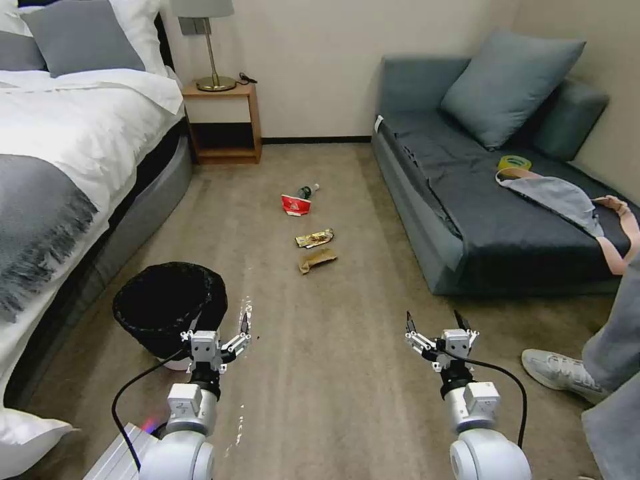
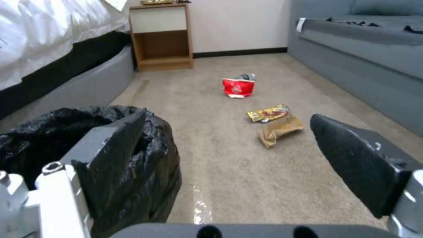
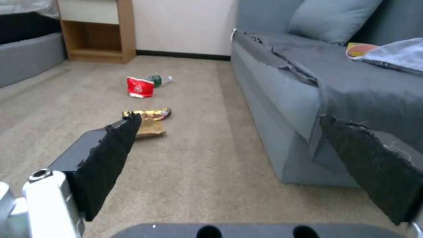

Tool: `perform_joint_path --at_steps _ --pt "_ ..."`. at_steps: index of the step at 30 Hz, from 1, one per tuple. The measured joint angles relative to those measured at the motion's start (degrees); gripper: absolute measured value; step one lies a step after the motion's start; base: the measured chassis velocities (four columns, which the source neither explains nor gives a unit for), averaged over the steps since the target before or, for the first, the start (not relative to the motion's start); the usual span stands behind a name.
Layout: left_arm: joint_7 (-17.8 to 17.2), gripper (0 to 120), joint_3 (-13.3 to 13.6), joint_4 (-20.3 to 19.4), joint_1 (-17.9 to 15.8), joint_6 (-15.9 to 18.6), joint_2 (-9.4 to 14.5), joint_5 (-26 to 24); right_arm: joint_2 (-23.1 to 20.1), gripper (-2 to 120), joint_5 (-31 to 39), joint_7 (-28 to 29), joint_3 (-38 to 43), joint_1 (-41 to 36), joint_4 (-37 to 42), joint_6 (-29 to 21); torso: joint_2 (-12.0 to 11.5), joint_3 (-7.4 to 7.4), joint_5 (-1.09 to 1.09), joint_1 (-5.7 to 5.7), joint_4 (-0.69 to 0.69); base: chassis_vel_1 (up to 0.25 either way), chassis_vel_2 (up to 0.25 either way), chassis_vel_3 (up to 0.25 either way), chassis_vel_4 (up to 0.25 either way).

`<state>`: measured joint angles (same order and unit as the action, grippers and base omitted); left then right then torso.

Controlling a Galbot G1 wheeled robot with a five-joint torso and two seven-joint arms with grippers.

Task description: Pick up the trash bin, then pick up the garbage on the floor and place it into the trash bin.

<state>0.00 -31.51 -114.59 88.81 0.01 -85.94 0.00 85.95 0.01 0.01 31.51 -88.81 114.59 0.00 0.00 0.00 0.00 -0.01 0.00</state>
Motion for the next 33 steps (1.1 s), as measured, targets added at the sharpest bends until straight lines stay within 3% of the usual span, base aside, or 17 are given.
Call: perform_joint_path --at_steps 30,33 --pt "0.0 100 0.0 0.0 0.0 0.0 0.0 0.0 0.0 100 0.0 0.0 0.0 0.0 0.0 0.0 0.0 0.0 0.0 0.0 0.0 0.0 0.0 0.0 0.0" --pt "0.1 100 -0.8 -1.7 0.1 2.3 -0.6 -0.6 0.0 100 0.5 0.5 -0.3 0.4 1.1 -1.0 0.0 0.0 -0.01 0.0 -0.01 0.0 0.0 0.0 0.0"
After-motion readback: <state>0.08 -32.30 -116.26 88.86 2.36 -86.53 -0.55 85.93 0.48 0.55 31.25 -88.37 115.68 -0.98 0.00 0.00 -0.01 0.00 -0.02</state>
